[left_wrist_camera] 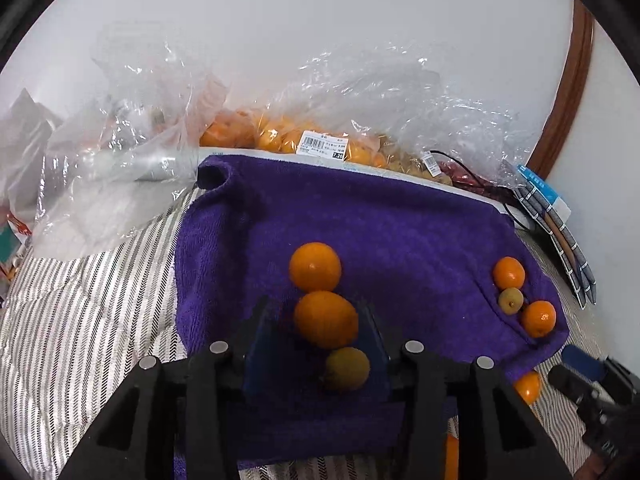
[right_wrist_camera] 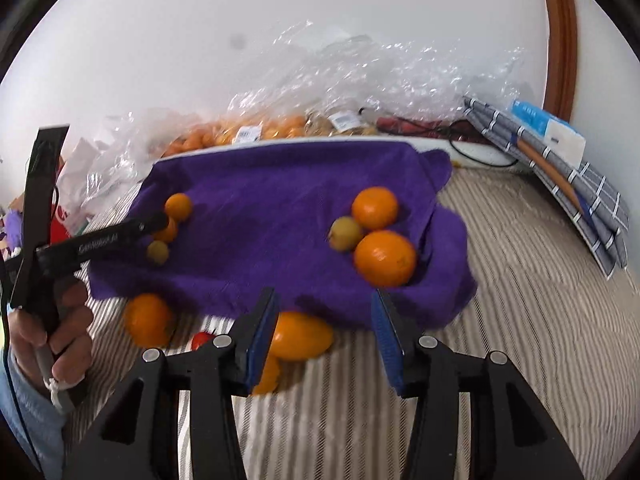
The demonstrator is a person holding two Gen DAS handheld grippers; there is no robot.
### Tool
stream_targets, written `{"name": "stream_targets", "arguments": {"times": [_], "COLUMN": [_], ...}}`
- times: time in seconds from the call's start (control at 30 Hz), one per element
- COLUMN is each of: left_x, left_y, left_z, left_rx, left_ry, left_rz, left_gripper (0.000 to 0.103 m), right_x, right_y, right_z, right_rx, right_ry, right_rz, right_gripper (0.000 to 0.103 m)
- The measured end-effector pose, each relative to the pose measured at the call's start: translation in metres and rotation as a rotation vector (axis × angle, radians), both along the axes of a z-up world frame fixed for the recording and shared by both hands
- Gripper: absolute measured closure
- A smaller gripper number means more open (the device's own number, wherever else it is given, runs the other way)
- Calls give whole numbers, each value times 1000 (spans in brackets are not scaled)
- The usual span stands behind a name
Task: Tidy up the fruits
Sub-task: 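Open the left tool on the towel while the right tool releases the yellow-green fruit beside the tangerines, then move both open tools back to the fruit on the bed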
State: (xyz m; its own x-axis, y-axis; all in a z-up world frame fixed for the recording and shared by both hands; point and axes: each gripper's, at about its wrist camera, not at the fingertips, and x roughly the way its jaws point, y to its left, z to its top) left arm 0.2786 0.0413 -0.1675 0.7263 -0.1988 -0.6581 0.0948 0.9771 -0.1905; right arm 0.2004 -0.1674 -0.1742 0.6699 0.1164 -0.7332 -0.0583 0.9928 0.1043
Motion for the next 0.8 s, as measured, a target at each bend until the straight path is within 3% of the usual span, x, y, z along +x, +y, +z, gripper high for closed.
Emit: {"name": "stream_targets", "arguments": {"times": [0.17,0.3,0.43,0.63,0.8], "left_x": [-10,-24,-39,-64,-84], "left_y": [1,1,9,29,20], "left_z": [7,17,19,13,12], "left_rx": [18,88,104,57,45], "left_ry": [-40,-94,-86,-41,-36], "left_rz": [15,49,54,44,-13], "left_gripper": [61,61,61,61,61], "right_x": [1,7,13,18,1], "right_y": [7,8,8,5,-6], "right_z": [-12,-19,-23,-27,-15], "right_rx": [33,71,98,142,165], "right_ry": [62,100,128,138,96], "right_rz": [-8,-28,-31,-49,-52], "right_gripper": [55,55,55,60,60]}}
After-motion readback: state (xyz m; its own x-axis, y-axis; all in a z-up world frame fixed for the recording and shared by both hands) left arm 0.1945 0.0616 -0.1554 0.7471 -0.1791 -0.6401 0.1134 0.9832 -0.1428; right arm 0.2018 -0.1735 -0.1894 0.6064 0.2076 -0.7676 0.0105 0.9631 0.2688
